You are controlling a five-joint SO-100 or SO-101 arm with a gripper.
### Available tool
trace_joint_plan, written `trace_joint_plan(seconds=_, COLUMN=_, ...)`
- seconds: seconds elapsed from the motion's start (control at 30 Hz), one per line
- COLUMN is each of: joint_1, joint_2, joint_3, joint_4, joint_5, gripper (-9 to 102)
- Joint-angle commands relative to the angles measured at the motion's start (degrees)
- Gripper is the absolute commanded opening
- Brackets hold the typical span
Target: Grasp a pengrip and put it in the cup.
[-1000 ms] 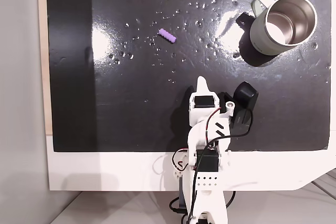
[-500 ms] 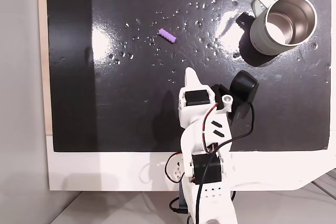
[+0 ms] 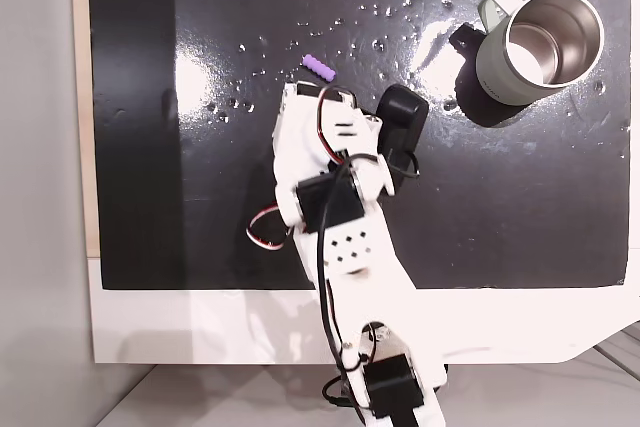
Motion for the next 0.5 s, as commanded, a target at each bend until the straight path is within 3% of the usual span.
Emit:
trace_joint_plan(seconds=0.0, joint_1=-0.53, joint_2=-5.01, joint_3=-5.98, joint_4=0.62, joint_5=2.20, gripper=4)
trace_joint_plan(seconds=0.2, joint_1=-0.79, joint_2=-14.41, joint_3=-11.07, joint_4=2.02, joint_5=5.63, gripper=22)
trace_joint_plan(seconds=0.47, joint_1=-1.14, joint_2=-28.30, joint_3=-22.32, joint_4=5.10, joint_5=7.56, gripper=23)
